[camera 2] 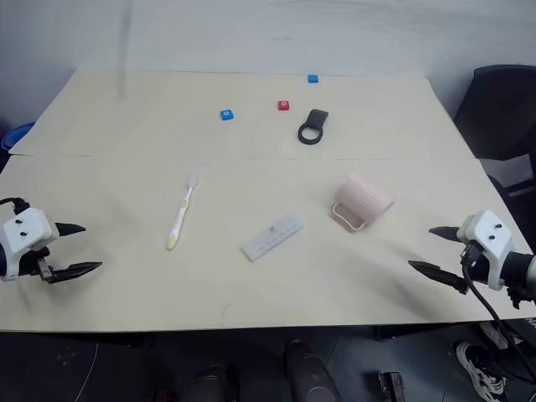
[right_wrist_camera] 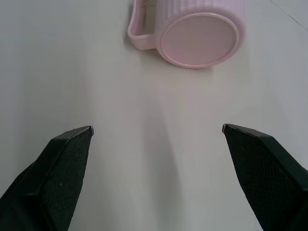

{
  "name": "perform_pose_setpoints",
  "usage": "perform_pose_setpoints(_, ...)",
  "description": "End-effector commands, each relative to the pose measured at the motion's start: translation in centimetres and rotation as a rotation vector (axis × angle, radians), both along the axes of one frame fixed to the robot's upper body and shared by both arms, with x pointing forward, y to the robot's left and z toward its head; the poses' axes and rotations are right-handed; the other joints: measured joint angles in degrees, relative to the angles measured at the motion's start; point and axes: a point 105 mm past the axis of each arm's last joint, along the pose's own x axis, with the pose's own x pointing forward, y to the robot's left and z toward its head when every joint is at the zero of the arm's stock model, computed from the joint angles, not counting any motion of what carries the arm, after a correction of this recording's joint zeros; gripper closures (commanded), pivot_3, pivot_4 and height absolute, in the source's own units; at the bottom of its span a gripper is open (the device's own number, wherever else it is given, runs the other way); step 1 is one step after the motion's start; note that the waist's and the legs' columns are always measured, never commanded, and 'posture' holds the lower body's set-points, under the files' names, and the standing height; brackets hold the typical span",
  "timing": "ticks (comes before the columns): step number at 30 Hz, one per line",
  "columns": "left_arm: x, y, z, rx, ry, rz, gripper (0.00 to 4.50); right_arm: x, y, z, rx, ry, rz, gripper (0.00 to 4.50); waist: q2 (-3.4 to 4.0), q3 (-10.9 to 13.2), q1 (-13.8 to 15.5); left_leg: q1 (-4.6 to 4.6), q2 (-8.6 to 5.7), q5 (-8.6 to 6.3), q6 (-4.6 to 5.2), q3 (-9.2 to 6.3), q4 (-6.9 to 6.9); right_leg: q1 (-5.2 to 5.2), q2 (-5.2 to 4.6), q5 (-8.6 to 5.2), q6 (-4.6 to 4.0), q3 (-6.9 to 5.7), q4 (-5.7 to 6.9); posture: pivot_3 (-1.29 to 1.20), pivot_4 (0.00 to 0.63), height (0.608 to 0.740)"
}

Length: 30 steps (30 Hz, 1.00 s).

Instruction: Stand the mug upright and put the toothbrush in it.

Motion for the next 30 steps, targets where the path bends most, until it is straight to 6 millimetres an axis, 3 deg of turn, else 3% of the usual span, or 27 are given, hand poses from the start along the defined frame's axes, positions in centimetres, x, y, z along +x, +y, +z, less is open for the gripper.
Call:
perform_pose_setpoints(1,0.2,0.0,1.1,0.005,-0.048,-0.008,0.02,0.1,0.0,0.7,-0.022,-0.027,0.013,0.00,0.00,0.00,-0.03,0.00,0.00,0.00,0.00,0.00,0.00,0.00,0.00,0.00,0.00,0.00,0.00,0.00,0.150,0.740)
perform_pose_setpoints(8,0.9,-0.2,1.3,-0.005,-0.071,-0.004,0.02,0.6,-0.1,0.7,-0.033,-0.055,-0.018,0.00,0.01,0.00,-0.04,0.00,0.00,0.00,0.00,-0.01,0.07,0.00,0.01,0.00,0.01,-0.01,0.05,0.00,0.150,0.740)
perform_pose_setpoints(19,1.5,-0.9,1.6,-0.060,-0.063,-0.007,0.02,-0.3,0.5,1.1,0.057,-0.007,-0.007,0.00,0.02,0.01,0.00,0.00,-0.02,0.00,0.00,-0.03,0.08,0.02,0.03,0.02,0.03,-0.04,0.07,0.00,0.150,0.740)
perform_pose_setpoints(23,2.3,-3.6,1.6,-0.061,-0.055,-0.106,0.02,-0.2,1.4,1.3,0.074,-0.008,0.001,0.00,0.03,0.01,0.03,0.00,-0.02,0.00,0.00,-0.04,0.10,0.02,0.03,0.02,0.04,-0.05,0.09,0.00,0.150,0.740)
perform_pose_setpoints(30,3.4,-9.9,5.5,-0.232,-0.048,-0.287,0.02,-0.5,3.7,3.9,0.121,-0.041,0.039,0.00,0.03,0.01,0.38,-0.23,-0.07,0.00,-0.01,-0.35,0.52,0.07,0.03,0.06,0.11,-0.29,0.24,0.00,0.150,0.740)
